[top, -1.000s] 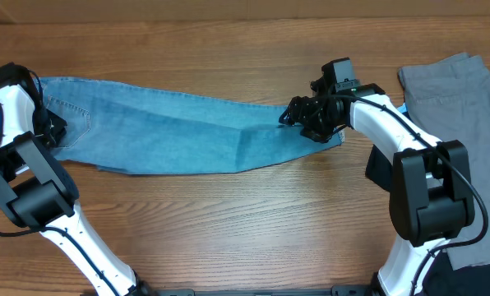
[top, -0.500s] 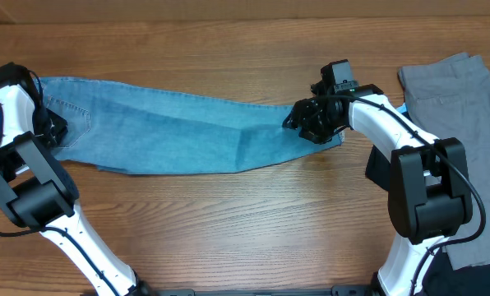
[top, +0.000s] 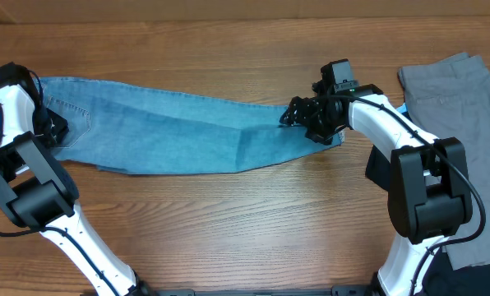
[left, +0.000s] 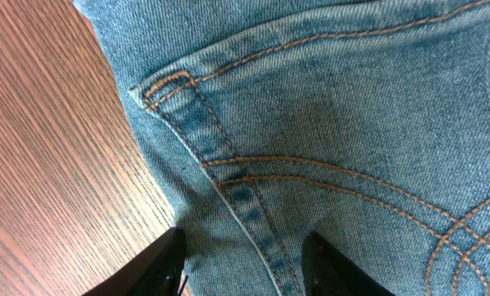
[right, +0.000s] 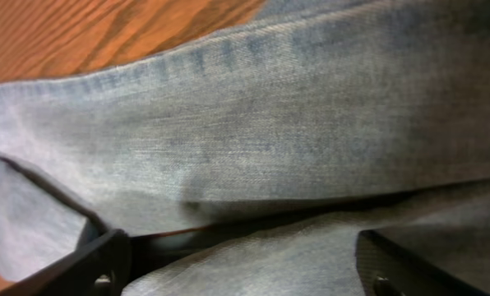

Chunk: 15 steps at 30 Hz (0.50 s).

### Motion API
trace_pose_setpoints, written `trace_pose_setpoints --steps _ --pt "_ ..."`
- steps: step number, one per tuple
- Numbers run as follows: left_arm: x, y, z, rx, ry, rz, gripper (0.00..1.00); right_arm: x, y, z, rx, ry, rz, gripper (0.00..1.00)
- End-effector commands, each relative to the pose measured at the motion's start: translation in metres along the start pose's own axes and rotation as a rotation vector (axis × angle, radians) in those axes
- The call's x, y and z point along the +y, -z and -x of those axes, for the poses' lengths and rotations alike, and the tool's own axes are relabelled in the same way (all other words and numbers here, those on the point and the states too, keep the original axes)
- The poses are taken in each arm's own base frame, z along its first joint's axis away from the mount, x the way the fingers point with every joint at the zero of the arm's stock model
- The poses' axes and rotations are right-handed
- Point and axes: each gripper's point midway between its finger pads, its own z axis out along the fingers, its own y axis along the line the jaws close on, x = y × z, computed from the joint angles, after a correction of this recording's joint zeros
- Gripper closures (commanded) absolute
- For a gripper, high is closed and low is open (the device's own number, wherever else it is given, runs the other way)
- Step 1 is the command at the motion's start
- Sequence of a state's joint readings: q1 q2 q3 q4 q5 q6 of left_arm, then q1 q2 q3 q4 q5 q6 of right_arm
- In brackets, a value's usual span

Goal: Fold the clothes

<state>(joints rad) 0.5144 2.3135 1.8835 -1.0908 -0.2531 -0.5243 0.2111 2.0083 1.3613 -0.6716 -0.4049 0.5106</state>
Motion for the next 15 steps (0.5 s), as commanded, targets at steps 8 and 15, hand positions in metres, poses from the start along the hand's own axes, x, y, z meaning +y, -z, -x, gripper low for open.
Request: trace_pose_setpoints --steps 8,15 --pt "-0.001 0.002 -0.002 0.006 0.017 -0.018 0.48 -0.034 -0.018 0.003 -0.051 -0.178 -0.182 0.17" --pt "-0.001 0.002 -0.002 0.007 0.017 -0.017 0.47 -0.035 -0.02 0.003 -0.054 -0.175 -0.189 0.75"
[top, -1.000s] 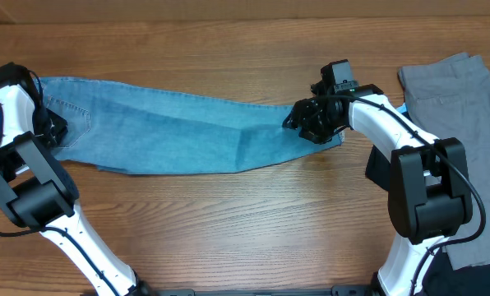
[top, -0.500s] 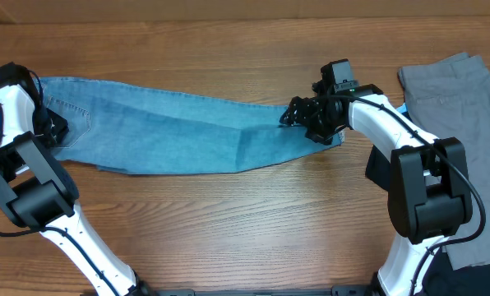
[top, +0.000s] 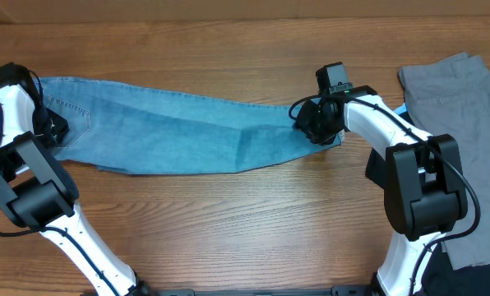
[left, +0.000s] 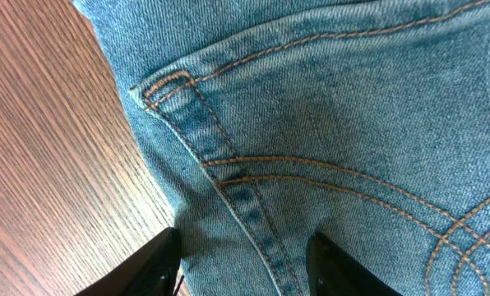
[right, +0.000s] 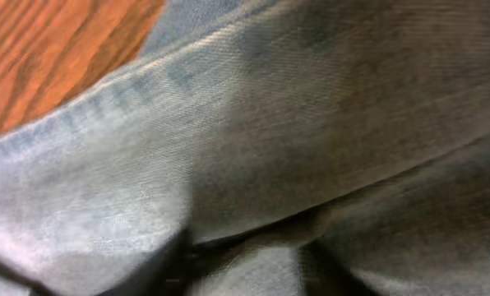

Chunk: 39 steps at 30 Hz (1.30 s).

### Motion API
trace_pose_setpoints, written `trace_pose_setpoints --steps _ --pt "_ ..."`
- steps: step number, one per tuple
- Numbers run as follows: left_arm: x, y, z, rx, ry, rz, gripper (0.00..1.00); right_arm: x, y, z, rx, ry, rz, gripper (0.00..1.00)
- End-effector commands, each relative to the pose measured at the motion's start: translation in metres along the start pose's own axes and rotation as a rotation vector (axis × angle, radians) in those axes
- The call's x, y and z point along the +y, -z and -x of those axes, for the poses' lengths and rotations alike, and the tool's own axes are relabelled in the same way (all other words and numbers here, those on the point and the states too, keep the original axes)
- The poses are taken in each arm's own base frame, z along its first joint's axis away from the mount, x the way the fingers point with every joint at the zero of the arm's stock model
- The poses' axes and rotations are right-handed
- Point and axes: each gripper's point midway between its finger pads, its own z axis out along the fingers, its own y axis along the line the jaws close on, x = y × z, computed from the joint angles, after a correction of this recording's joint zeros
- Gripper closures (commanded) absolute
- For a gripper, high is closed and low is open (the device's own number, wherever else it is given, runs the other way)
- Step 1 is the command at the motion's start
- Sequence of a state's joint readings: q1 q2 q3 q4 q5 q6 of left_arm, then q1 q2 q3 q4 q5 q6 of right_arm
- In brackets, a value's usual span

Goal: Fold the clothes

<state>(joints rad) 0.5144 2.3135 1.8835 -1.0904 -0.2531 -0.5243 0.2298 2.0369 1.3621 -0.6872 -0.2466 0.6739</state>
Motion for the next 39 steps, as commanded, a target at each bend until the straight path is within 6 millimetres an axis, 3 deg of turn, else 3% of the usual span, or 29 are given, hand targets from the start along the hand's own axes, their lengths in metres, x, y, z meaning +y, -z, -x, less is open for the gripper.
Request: trace_pose_setpoints --steps 1,3,8,13,19,24,32,39 --pt "-0.001 0.002 -0.002 0.007 0.017 -0.017 0.47 -0.008 -0.011 0.0 0.001 -0.013 -0.039 0.82" --pt "-0.001 0.002 -0.002 0.007 0.017 -0.017 0.46 -0.007 -0.009 0.001 0.001 -0.014 -0.041 0.96" --pt "-0.001 0.002 -0.003 0.012 0.017 -0.02 0.42 -0.007 0.014 0.017 -0.046 -0.023 -0.113 0.96" --pt "-0.004 0.002 -0.006 0.026 0.015 -0.036 0.42 -0.006 0.059 0.036 -0.141 -0.073 -0.214 0.96" --pt "-0.003 0.002 -0.006 0.028 0.015 -0.035 0.39 0.017 0.116 0.051 -0.264 -0.078 -0.159 0.96" --pt "-0.004 0.002 -0.005 0.026 0.016 -0.037 0.39 0.031 0.145 0.072 -0.358 -0.082 -0.106 0.96" --pt "-0.005 0.002 -0.004 0.018 0.018 -0.041 0.38 0.054 0.175 0.105 -0.479 -0.077 -0.002 0.96" --pt "-0.007 0.002 -0.001 0.005 0.021 -0.048 0.38 0.076 0.173 0.131 -0.566 -0.043 0.076 0.96"
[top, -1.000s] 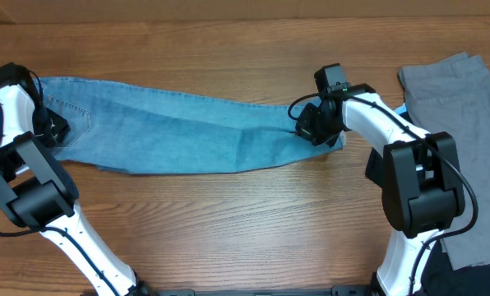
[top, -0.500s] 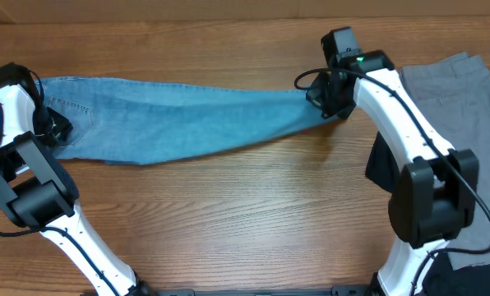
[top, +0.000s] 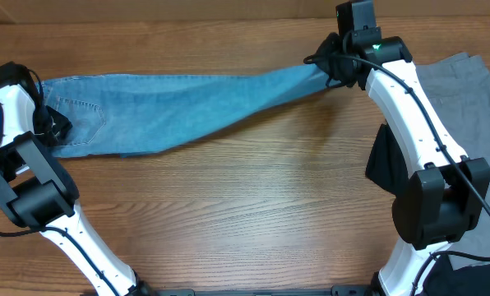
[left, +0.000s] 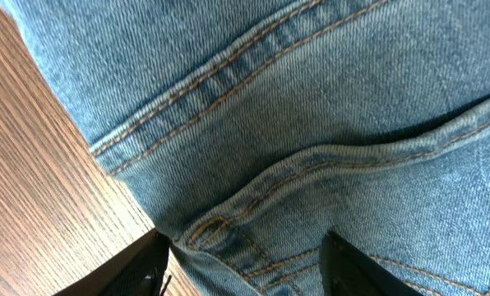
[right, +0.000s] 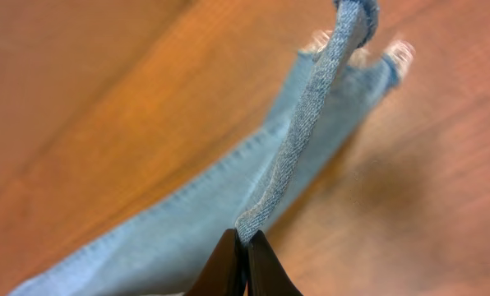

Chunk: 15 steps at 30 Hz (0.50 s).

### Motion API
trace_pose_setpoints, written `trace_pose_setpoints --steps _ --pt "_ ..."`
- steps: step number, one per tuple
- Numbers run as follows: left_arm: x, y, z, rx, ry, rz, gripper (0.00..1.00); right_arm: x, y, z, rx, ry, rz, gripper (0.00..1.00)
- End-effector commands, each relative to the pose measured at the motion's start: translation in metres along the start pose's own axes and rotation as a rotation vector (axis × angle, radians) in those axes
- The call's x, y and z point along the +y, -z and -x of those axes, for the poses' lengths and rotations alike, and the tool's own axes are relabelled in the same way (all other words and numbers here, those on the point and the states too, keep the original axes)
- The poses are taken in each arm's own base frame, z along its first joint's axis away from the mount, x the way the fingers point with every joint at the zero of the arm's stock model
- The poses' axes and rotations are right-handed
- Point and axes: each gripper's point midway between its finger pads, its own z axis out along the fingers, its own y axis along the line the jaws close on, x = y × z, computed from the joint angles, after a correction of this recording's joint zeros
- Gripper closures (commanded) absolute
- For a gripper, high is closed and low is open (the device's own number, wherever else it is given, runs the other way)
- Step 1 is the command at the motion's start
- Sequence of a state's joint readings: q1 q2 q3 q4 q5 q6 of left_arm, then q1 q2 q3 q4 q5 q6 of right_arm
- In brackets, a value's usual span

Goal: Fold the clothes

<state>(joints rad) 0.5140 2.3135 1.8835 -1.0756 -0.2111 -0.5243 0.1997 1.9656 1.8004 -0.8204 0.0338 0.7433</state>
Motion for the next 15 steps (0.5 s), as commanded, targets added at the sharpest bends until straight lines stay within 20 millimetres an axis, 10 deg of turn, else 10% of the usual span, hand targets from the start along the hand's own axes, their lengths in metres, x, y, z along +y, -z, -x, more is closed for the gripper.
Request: trace_pose_setpoints --steps 1,6,8,15 --pt "0.001 0.002 0.0 -0.005 0.018 -0.006 0.38 0.01 0.007 0.029 -0.101 0.002 0.03 0.96" --pt "0.0 0.002 0.001 -0.007 0.019 -0.008 0.38 0.019 -0.026 0.038 -0.141 0.052 0.065 0.91" --pt "0.001 0.002 0.0 -0.004 0.017 -0.006 0.34 0.015 -0.041 0.036 -0.134 0.058 0.056 0.59" --pt "-0.003 0.002 -0.003 0.012 0.017 -0.03 0.34 -0.021 -0.057 0.028 -0.05 0.127 -0.037 0.03"
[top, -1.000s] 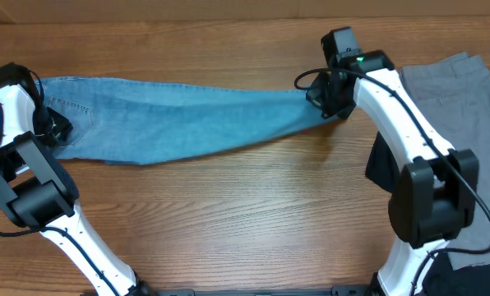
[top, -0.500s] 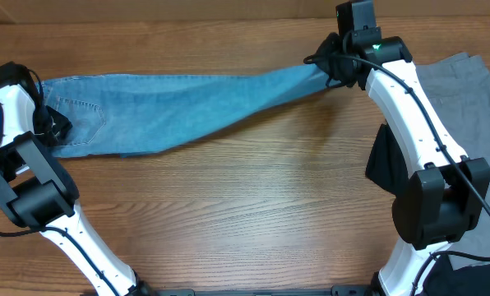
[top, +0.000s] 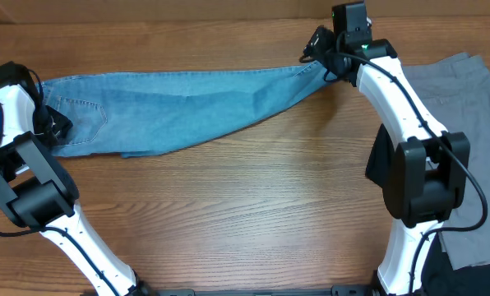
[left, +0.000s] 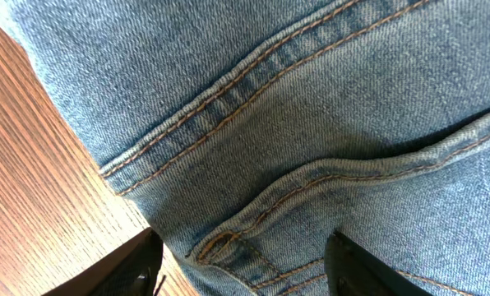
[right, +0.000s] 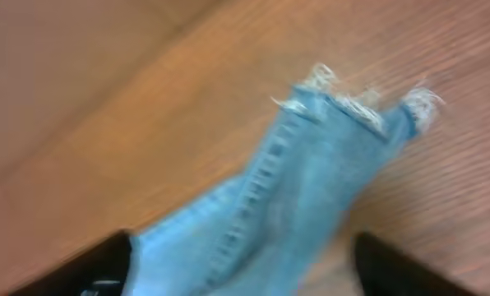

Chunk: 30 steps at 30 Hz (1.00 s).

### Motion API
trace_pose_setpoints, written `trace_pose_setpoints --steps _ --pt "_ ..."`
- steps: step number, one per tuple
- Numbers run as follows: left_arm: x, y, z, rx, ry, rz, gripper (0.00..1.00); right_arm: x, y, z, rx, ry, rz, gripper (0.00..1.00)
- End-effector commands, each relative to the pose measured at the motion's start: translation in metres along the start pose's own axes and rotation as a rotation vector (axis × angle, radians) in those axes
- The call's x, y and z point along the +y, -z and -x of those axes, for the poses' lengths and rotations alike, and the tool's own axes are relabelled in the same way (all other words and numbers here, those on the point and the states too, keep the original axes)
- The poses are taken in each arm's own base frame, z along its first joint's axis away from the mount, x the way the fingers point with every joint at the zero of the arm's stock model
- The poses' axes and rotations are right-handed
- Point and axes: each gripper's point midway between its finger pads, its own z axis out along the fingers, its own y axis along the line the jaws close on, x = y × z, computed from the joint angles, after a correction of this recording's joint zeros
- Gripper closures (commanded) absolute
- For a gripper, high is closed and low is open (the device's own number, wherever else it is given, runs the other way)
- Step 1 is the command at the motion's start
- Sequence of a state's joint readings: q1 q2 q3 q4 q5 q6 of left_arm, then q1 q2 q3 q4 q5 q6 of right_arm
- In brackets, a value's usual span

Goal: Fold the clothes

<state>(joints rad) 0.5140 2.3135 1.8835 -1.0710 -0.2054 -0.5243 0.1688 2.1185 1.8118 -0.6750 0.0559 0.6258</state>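
Blue jeans (top: 179, 103) lie stretched across the far part of the table, waist to the left, leg ends to the right. My left gripper (top: 52, 123) sits over the waist. In the left wrist view, its fingers stand apart with the waist seams (left: 253, 164) between them, so the left gripper (left: 243, 247) is open. My right gripper (top: 319, 56) hovers at the leg ends. In the blurred right wrist view, the frayed hem (right: 352, 103) lies loose on the wood below the wide-open right gripper (right: 243, 247).
Grey clothes (top: 463, 90) lie at the right edge of the table. A black garment (top: 379, 164) sits beside the right arm's base. Bare wood table (top: 228, 214) fills the front half.
My right gripper was shut on the edge of the jeans leg and is now open, with the hem lying on the table. The left gripper has stayed at the waist.
The jeans lay with the leg end nearer the middle of the table, my right gripper open around it, then shut on it. Later the leg was held stretched toward the far right. The waist slid under my left gripper. Now the leg is let go.
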Motion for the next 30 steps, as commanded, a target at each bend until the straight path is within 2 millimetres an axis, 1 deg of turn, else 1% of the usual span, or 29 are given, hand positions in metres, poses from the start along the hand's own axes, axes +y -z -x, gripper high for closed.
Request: trace_pose_setpoints --steps 1,2,3,4,5,7,8,9,10,11,13,17,19,24,26,28,30 --pt "-0.003 0.002 -0.004 0.018 0.016 -0.031 0.34 -0.015 0.007 0.012 0.0 0.028 -0.028 0.02" --pt "-0.004 0.002 -0.005 0.023 0.016 -0.039 0.35 -0.02 0.007 0.011 0.015 0.022 -0.037 0.01" --pt "-0.005 0.003 -0.005 0.026 0.012 -0.044 0.4 -0.026 0.007 0.009 0.034 0.015 -0.046 0.01" --pt "-0.007 0.003 -0.007 0.032 0.002 -0.054 0.48 -0.03 0.007 0.007 0.054 0.008 -0.051 0.01" --pt "-0.01 0.003 -0.008 0.038 -0.01 -0.068 0.51 -0.033 0.007 0.005 0.071 0.002 -0.051 0.01" --pt "-0.016 0.004 -0.011 0.047 -0.037 -0.09 0.53 -0.037 0.008 0.0 0.108 -0.011 -0.039 0.01" --pt "-0.021 0.005 -0.012 0.042 -0.062 -0.096 0.51 -0.038 0.009 -0.003 0.135 -0.015 -0.026 0.0" --pt "-0.025 0.006 -0.012 0.035 -0.088 -0.102 0.47 -0.038 0.009 -0.007 0.153 -0.018 -0.021 0.0" --pt "-0.027 0.006 -0.013 0.029 -0.108 -0.105 0.4 -0.039 0.01 -0.009 0.166 -0.02 -0.024 0.0" --pt "-0.03 0.007 -0.012 0.02 -0.129 -0.105 0.35 -0.041 0.011 -0.013 0.183 -0.021 -0.03 0.0" --pt "-0.032 0.007 -0.012 0.011 -0.141 -0.1 0.3 -0.045 0.012 -0.02 0.209 -0.023 -0.05 0.0" --pt "-0.026 0.013 -0.014 0.035 -0.136 -0.094 0.29 -0.053 0.015 -0.031 0.256 -0.003 -0.08 0.0" --pt "-0.019 0.022 -0.011 0.035 -0.128 -0.079 0.29 -0.056 0.016 -0.034 0.272 -0.002 -0.091 0.0" --pt "-0.01 0.059 0.0 0.018 -0.072 -0.087 0.29 -0.059 0.018 -0.039 0.292 -0.004 -0.105 0.0" --pt "-0.008 0.072 0.005 0.001 -0.067 -0.094 0.25 -0.06 0.018 -0.041 0.296 -0.004 -0.108 0.0" --pt "-0.002 0.078 0.007 0.002 -0.05 -0.092 0.25 -0.06 0.019 -0.043 0.303 -0.003 -0.112 0.0" --pt "0.011 0.08 0.008 0.009 0.016 -0.064 0.25 -0.062 0.019 -0.045 0.312 -0.003 -0.118 0.0"
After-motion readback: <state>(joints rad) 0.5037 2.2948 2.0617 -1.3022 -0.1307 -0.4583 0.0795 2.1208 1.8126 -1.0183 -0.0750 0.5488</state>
